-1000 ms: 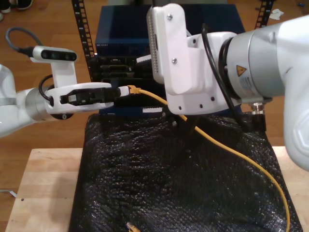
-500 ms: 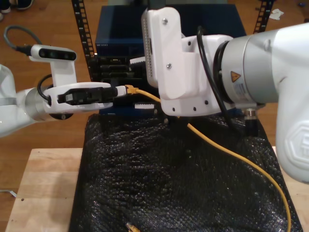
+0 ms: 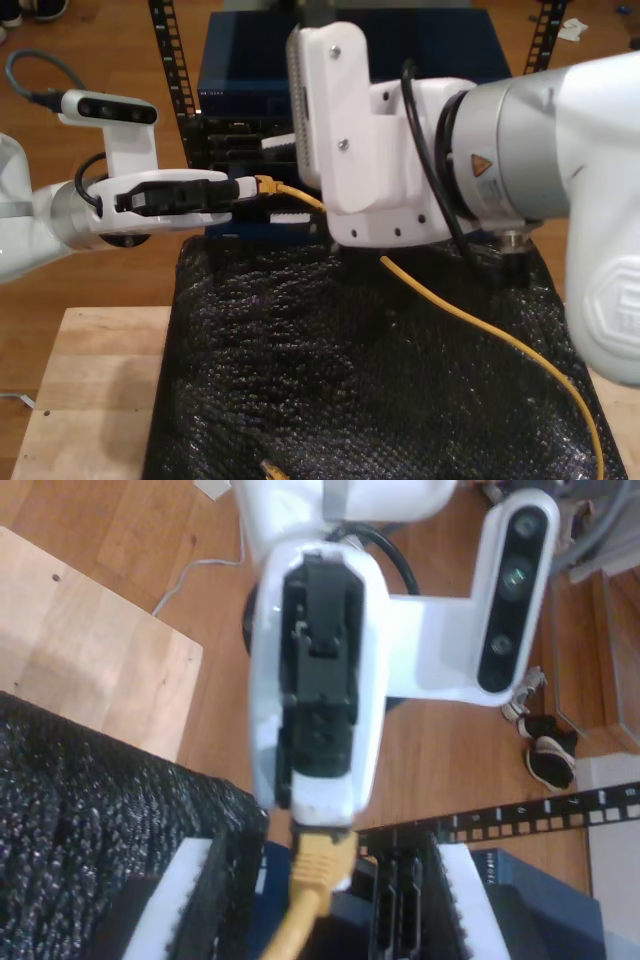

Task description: Grab the cable and plug it in

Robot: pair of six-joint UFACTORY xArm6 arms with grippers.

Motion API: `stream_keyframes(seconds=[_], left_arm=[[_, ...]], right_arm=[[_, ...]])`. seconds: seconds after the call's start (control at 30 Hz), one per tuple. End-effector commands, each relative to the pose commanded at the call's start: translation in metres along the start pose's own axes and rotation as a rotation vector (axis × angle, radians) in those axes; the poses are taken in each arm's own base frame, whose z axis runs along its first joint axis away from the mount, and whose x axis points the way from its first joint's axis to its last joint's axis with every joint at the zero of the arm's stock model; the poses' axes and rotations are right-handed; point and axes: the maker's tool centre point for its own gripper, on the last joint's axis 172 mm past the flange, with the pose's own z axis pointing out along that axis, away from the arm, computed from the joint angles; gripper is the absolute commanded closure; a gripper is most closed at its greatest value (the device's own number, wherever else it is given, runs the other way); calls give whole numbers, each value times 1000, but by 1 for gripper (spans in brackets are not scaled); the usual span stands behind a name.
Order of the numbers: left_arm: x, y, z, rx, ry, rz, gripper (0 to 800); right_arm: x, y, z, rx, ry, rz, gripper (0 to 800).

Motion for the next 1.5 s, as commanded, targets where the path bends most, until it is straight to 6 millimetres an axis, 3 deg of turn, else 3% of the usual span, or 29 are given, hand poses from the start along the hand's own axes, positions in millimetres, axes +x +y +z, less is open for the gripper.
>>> stream_keyframes(seconds=[0.23, 0.53, 0.87, 1.17, 1.5], left_arm=[[3, 6, 1, -21, 9, 10, 725], [3, 10, 3, -40, 8, -8, 729], [3, 10, 3, -40, 7, -8, 729], [2, 10, 4, -41, 6, -10, 729], [2, 10, 4, -41, 6, -10, 729]], right_arm=[[1, 0, 0, 0, 2, -3, 358], [1, 0, 0, -2, 2, -2, 464], [1, 1, -1, -6, 2, 0, 484], [0, 6, -2, -26, 0, 2, 595], [0, 6, -2, -26, 0, 3, 621]])
